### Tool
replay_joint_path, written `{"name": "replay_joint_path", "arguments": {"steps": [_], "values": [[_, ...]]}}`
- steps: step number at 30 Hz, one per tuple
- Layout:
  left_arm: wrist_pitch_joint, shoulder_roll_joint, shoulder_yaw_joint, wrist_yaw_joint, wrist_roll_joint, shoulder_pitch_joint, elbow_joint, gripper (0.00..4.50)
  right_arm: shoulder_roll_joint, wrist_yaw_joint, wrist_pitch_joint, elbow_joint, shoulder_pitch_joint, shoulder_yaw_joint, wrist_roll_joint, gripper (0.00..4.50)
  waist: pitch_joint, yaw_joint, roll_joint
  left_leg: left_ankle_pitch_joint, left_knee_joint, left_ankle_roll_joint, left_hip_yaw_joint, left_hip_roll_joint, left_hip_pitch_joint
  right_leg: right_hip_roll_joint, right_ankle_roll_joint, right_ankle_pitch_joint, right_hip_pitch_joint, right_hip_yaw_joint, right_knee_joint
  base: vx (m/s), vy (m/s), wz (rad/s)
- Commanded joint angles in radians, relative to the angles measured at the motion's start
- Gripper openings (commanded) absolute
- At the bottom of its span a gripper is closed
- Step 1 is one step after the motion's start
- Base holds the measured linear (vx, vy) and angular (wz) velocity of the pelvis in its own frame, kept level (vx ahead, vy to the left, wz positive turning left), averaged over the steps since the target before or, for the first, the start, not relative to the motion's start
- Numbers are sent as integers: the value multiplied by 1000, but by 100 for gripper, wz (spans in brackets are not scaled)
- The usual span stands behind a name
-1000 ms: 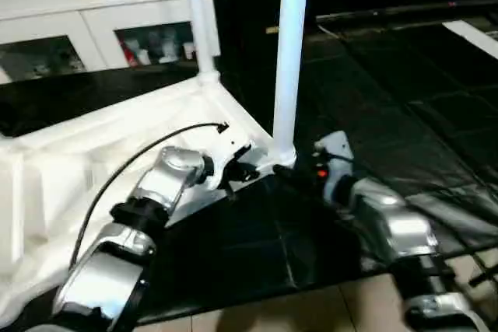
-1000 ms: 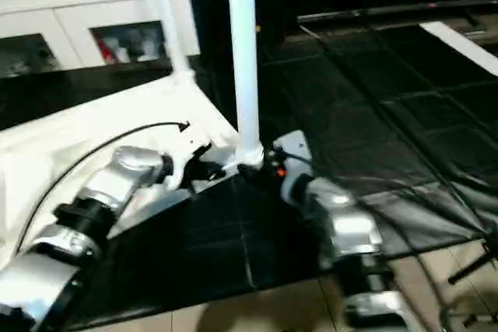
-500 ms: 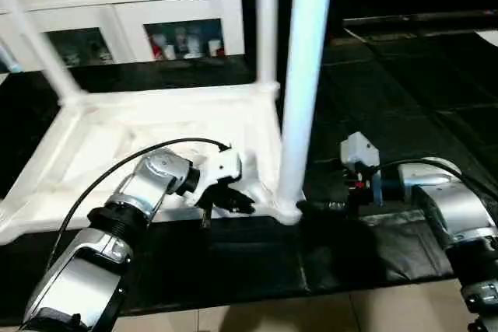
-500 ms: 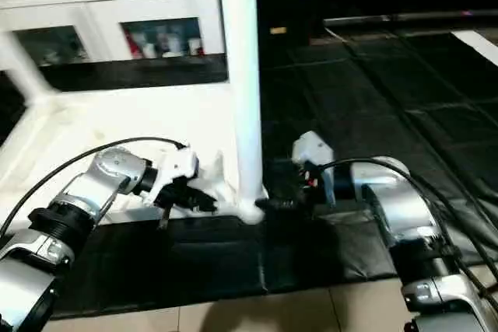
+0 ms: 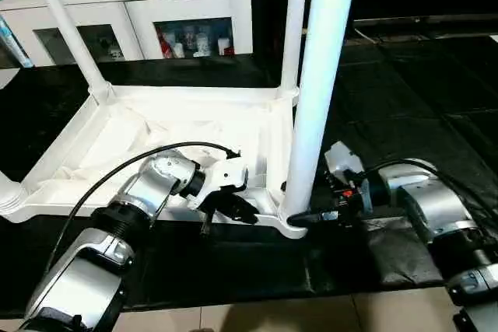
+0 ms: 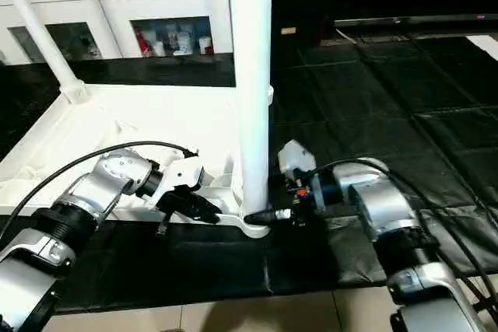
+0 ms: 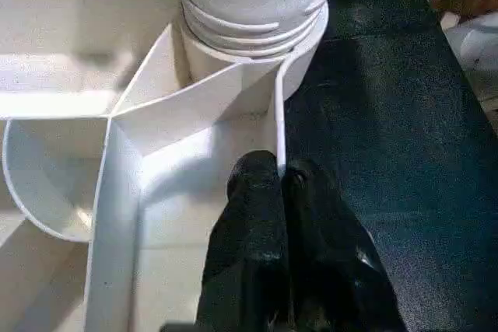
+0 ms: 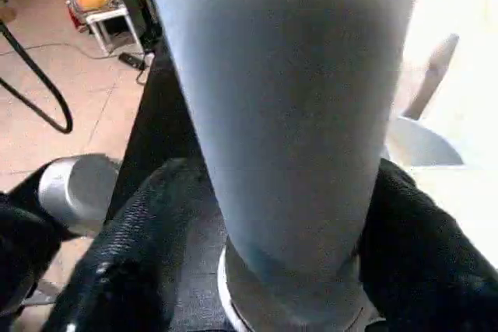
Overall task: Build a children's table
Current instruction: Rotate leg to tighten
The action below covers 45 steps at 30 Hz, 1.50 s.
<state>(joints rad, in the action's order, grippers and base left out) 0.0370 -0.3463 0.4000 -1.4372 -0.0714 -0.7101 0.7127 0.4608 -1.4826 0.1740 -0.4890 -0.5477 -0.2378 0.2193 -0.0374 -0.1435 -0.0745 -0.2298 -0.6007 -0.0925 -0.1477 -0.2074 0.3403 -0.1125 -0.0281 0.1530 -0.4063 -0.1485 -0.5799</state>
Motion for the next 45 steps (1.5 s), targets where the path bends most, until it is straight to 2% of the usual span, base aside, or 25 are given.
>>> {"name": "replay_joint_path", "arguments": {"steps": [1, 3, 5, 8, 14, 25, 28, 30, 33, 34, 35, 36, 37, 38, 40, 41, 42, 44, 45], "values": [[15, -3, 38, -50, -11, 9, -23, 0, -3, -20, -14, -8, -18, -2, -11, 317, 74, 9, 22, -4, 60, 121, -13, -24, 12, -45, -204, 175, 67, 60, 40, 0, 0, 0], [19, -7, 40, -54, -14, 13, -22, 0, 0, -32, -15, -18, -23, -7, -7, 287, 74, 9, 21, 3, 59, 126, -13, -23, 13, -45, -203, 169, 67, 59, 39, 0, 0, 0], [21, -8, 40, -55, -15, 13, -21, 0, 1, -36, -15, -19, -23, -9, -5, 280, 75, 8, 21, 4, 59, 129, -13, -23, 13, -45, -206, 169, 66, 58, 40, 0, 0, 0], [21, -8, 40, -54, -17, 15, -19, 0, 1, -47, -14, -24, -24, -14, -1, 243, 74, 8, 19, -10, 59, 125, -13, -23, 12, -44, -204, 184, 67, 58, 41, 0, 0, 0], [20, -1, 41, -41, -19, 7, -7, 0, -2, -63, -17, -30, -22, -21, 0, 209, 75, 8, 17, -12, 58, 119, -12, -23, 12, -43, -204, 178, 67, 59, 40, 0, 0, 0], [-6, 11, 28, -11, -15, 10, 6, 0, -7, -59, 1, 22, 31, -25, 18, 199, 76, 5, 14, -15, 58, 119, -12, -22, 12, -42, -203, 175, 68, 58, 41, 0, 0, 0], [-21, 15, 21, -3, -11, 8, 9, 0, -13, -40, 8, 32, 46, -17, 24, 199, 76, 4, 14, -20, 58, 116, -12, -22, 12, -42, -202, 180, 68, 59, 42, 0, 0, 0], [-73, 32, -2, 29, 4, 0, 13, 0, -44, 50, 26, 25, 55, 7, 21, 199, 75, 4, 11, -26, 59, 111, -12, -22, 12, -43, -199, 192, 68, 58, 44, 0, 0, 0], [-136, 64, -42, 113, 19, -18, 29, 0, -116, 246, 64, 15, 61, 50, -1, 199, 65, 17, 13, -74, 66, 73, -14, -15, 14, -40, -163, 287, 70, 55, 59, 0, 0, 0], [-144, 70, -48, 130, 19, -21, 32, 0, -129, 282, 73, 14, 62, 58, -5, 198, 64, 20, 13, -106, 68, 55, -15, -10, 9, -41, -130, 367, 70, 51, 70, 0, 0, 0], [-162, 87, -62, 195, 11, -33, 46, 0, -169, 365, 89, 23, 69, 72, -14, 198, 61, 27, 13, -119, 71, 44, -15, -8, 8, -39, -111, 406, 69, 50, 75, 0, 0, 0], [-162, 87, -62, 195, 11, -33, 46, 0, -169, 365, 89, 23, 69, 72, -14, 198, 58, 34, 12, -132, 72, 38, -15, -6, 8, -39, -104, 425, 67, 49, 79, 0, 0, 0], [-184, 105, -76, 251, 9, -43, 59, 0, -206, 451, 109, 27, 73, 79, -33, 198, 59, 45, 15, -146, 73, 32, -13, -2, 9, -37, -88, 455, 70, 45, 83, 0, 0, 0], [-217, 129, -97, 320, 10, -53, 68, 0, -248, 545, 150, 33, 76, 86, -52, 198, 57, 55, 14, -155, 74, 30, -12, -2, 9, -36, -82, 465, 68, 44, 87, 0, 0, 0], [-246, 150, -117, 375, 16, -63, 75, 0, -288, 629, 175, 21, 67, 99, -62, 198, 57, 71, 15, -165, 74, 26, -10, 1, 12, -34, -70, 475, 71, 40, 89, 0, 0, 0], [-264, 162, -130, 407, 19, -69, 79, 0, -312, 681, 187, 11, 61, 107, -68, 198, 57, 78, 14, -174, 74, 30, -10, 4, 10, -34, -69, 484, 68, 37, 94, 0, 0, 0], [-286, 180, -149, 454, 26, -78, 84, 0, -343, 743, 192, -8, 46, 115, -78, 198, 56, 82, 13, -177, 74, 31, -10, 3, 10, -35, -69, 484, 67, 38, 95, 0, 0, 0], [-319, 207, -178, 523, 33, -90, 88, 0, -389, 832, 201, -34, 26, 126, -92, 198, 57, 100, 11, -181, 75, 32, -6, 3, 14, -35, -78, 471, 70, 34, 94, 0, 0, 0], [-332, 224, -198, 578, 36, -97, 91, 0, -417, 898, 199, -54, 9, 134, -106, 198, 57, 104, 13, -182, 75, 34, -6, 3, 14, -35, -79, 469, 68, 34, 95, 0, 0, 0]]}}
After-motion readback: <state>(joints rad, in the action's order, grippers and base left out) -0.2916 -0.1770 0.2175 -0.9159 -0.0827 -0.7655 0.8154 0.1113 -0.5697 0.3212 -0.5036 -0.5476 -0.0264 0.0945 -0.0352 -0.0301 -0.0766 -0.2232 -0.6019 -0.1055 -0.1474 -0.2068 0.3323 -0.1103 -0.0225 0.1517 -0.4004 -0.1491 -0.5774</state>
